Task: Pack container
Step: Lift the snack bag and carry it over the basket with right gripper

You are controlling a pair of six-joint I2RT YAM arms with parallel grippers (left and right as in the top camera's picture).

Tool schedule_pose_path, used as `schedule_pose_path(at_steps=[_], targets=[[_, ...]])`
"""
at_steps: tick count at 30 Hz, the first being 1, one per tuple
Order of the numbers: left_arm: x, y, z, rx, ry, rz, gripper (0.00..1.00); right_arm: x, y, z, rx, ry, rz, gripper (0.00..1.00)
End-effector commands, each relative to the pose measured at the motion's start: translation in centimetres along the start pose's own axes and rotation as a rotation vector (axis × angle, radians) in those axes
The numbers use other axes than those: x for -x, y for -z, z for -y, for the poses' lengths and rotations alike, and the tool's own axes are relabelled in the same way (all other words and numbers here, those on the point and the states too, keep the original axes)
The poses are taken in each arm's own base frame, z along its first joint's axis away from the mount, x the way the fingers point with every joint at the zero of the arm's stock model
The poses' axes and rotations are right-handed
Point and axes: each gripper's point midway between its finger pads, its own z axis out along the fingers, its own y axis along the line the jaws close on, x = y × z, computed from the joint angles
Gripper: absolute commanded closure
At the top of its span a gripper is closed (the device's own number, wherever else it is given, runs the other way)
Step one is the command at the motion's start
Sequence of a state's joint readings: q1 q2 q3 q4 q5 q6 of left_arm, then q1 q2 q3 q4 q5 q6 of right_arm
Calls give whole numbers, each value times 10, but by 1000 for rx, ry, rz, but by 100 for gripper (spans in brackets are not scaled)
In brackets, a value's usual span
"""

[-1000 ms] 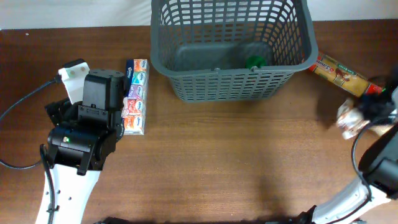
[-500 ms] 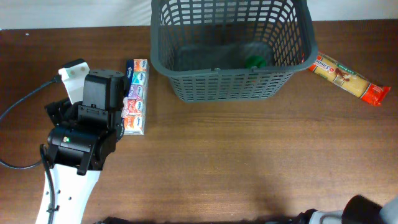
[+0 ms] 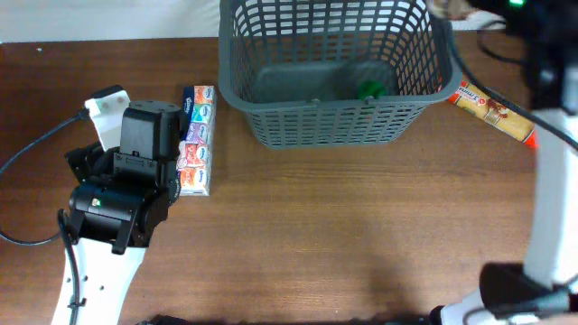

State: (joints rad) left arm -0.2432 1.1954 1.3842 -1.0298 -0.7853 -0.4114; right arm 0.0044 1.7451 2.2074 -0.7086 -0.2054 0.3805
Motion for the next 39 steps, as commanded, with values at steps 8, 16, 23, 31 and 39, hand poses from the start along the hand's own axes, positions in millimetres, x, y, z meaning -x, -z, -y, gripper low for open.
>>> schedule_pose_path(at_steps=[8, 16, 23, 31, 39], targets=[[4, 1, -2, 6, 19, 6, 0, -66, -79, 1, -40, 31, -135, 96], [4, 1, -2, 6, 19, 6, 0, -157, -119, 39, -140, 9, -394, 96], [4, 1, -2, 6, 19, 6, 0, -202, -129, 65, -218, 6, -526, 96], [4, 1, -2, 6, 19, 6, 0, -221, -127, 75, -256, 2, -589, 96], [4, 1, -2, 6, 19, 6, 0, -236, -123, 88, -315, 10, -637, 86]])
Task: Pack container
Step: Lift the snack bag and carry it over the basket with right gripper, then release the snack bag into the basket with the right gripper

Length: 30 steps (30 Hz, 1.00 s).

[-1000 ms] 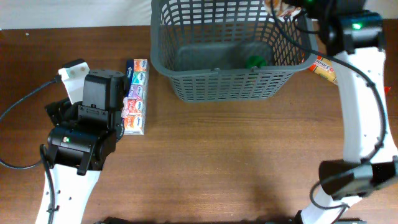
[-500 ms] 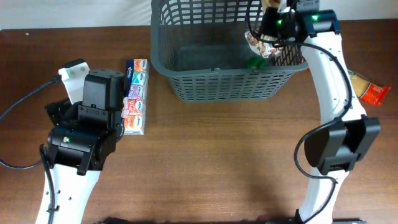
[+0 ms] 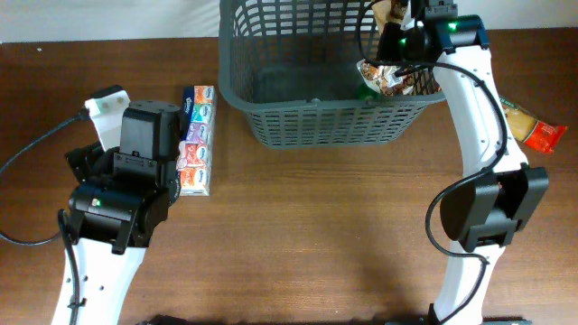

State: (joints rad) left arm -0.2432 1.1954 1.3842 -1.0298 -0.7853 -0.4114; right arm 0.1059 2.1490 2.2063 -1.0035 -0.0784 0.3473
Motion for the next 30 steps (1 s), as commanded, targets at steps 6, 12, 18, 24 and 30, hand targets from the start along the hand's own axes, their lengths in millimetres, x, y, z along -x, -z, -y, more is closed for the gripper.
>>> schedule_pose_path(at_steps=[6, 12, 18, 24, 30], targets=[[4, 1, -2, 6, 19, 6, 0, -2, -5, 5, -38, 6, -4, 45], [4, 1, -2, 6, 19, 6, 0, -5, -5, 6, -43, 6, -15, 44], [4, 1, -2, 6, 19, 6, 0, -6, -1, 3, -28, 6, -22, 44], [4, 1, -2, 6, 19, 6, 1, 33, 49, -19, 43, 52, 107, 42], [4, 1, -2, 6, 19, 6, 0, 80, 165, -34, 73, 167, 340, 26]])
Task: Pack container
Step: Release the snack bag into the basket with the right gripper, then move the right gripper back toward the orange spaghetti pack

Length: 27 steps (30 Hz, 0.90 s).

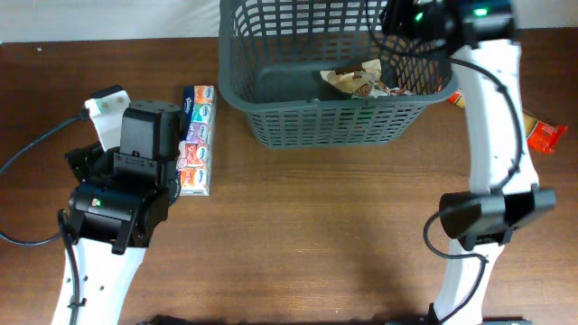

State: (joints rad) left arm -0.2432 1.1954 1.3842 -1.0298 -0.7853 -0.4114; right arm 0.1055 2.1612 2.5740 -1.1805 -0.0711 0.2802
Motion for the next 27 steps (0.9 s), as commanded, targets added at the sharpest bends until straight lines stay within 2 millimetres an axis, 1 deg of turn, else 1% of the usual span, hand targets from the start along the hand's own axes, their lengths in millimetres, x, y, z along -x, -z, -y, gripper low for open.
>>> schedule_pose_path(at_steps=[1, 2, 4, 6, 7, 9, 12, 14, 15, 16, 20, 22, 24, 27], targets=[[4, 1, -2, 6, 19, 6, 0, 44, 89, -8, 22, 108, 190, 21], [4, 1, -2, 7, 19, 6, 0, 46, 107, -5, 16, 126, 208, 15], [4, 1, -2, 6, 19, 6, 0, 44, 136, 4, -3, 155, 225, 2], [4, 1, -2, 6, 19, 6, 0, 37, 158, 15, -22, 144, 225, 1], [4, 1, -2, 6, 19, 6, 1, 33, 165, 20, -33, 135, 219, 1], [4, 1, -2, 6, 19, 6, 1, 26, 175, 31, -48, 117, 201, 1], [4, 1, -2, 6, 19, 6, 0, 15, 178, 43, -68, 95, 157, 1], [4, 1, -2, 6, 19, 6, 0, 15, 179, 49, -85, 78, 155, 1], [4, 1, -2, 6, 19, 6, 1, 16, 179, 56, -111, 38, 159, 1], [4, 1, -2, 6, 19, 6, 0, 17, 179, 68, -158, -42, 168, 1], [4, 1, -2, 6, 19, 6, 1, 19, 195, 135, -438, -462, 284, 1], [4, 1, -2, 6, 19, 6, 1, 20, 199, 157, -488, -595, 328, 1], [4, 1, -2, 6, 19, 6, 1, 15, 201, 181, -534, -734, 347, 1], [4, 1, -2, 6, 19, 6, 0, -2, 196, 227, -615, -998, 347, 1]])
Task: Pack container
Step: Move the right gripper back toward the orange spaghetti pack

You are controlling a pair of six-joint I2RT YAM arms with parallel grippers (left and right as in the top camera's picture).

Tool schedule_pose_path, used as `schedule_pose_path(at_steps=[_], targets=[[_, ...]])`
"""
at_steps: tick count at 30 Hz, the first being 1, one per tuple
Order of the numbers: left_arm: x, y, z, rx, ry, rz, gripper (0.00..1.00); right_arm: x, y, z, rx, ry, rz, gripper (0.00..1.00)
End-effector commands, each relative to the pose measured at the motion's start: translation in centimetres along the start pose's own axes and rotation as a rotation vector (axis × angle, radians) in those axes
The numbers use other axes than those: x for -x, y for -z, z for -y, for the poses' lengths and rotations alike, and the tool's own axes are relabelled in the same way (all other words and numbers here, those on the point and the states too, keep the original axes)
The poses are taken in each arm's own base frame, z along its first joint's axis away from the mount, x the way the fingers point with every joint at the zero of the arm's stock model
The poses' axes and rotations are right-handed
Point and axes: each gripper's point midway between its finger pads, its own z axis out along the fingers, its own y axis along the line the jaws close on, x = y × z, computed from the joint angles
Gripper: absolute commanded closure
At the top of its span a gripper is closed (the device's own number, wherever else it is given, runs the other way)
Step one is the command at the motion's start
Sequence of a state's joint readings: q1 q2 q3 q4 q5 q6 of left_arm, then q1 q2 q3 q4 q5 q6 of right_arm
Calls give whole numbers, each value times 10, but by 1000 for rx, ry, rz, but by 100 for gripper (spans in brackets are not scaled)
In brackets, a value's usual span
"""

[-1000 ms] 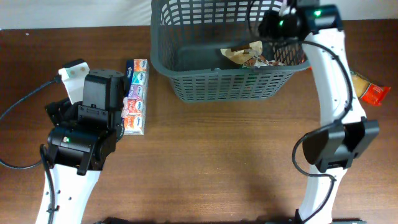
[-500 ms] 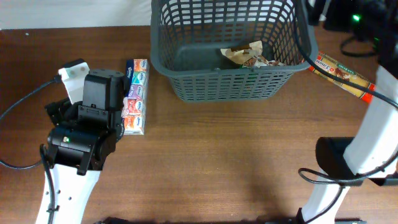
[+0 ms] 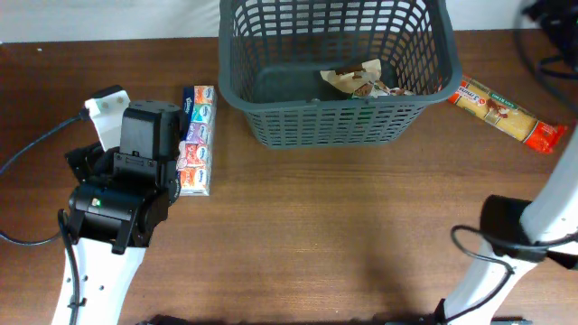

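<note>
A grey mesh basket (image 3: 271, 54) stands at the back centre. Inside it, towards the right, lies a crumpled brown snack packet (image 3: 357, 79). An orange pasta packet (image 3: 506, 113) lies on the table to the right of the basket. A strip of small colourful cartons (image 3: 197, 140) lies left of the basket. My left arm (image 3: 126, 181) rests just left of the cartons, and its body hides its fingers. Of my right arm, only the base (image 3: 510, 239) and a dark blur (image 3: 546, 13) at the top right corner show. Its fingers are out of view.
Brown wooden table (image 3: 316, 235). A black cable (image 3: 27, 153) loops at the left edge beside the left arm. The right arm's white link (image 3: 560, 199) runs along the right edge.
My right arm was above the basket's right back corner and is now at the top right corner of the view. The snack packet lies unmoved in the basket. The left arm has not moved.
First the basket held only a small green item, and the right arm was at the far right. Then the right gripper was holding a snack packet over the basket's right side. Later the packet lay inside and the arm was above the rim. Now the arm is off to the right.
</note>
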State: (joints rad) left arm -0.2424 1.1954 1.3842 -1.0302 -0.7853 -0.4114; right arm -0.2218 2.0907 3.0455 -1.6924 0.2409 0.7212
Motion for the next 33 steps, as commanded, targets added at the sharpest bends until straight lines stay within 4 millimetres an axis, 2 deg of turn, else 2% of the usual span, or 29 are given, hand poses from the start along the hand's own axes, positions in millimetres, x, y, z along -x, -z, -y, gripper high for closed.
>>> schedule_pose_path(at_steps=[1, 4, 7, 10, 14, 18, 23, 28, 33], targets=[[4, 1, -2, 5, 19, 6, 0, 17, -34, 58, -208, -406, 36, 1], [4, 1, -2, 5, 19, 6, 0, 14, -75, 90, -281, -513, -45, 1], [4, 1, -2, 5, 19, 6, 0, -12, -106, 112, -322, -573, -221, 1], [4, 1, -2, 5, 19, 6, 0, -44, -121, 135, -407, -607, -367, 1], [4, 1, -2, 5, 19, 6, 0, -71, -132, 152, -497, -606, -450, 1], [4, 1, -2, 5, 19, 6, 0, -85, -144, 157, -532, -634, -472, 1], [4, 1, -2, 5, 19, 6, 0, -84, -165, 156, -549, -810, -406, 1], [4, 1, -2, 5, 19, 6, 0, -75, -195, 143, -461, -829, -377, 1], [4, 1, -2, 5, 19, 6, 0, -92, -226, 136, -472, -897, -402, 1]])
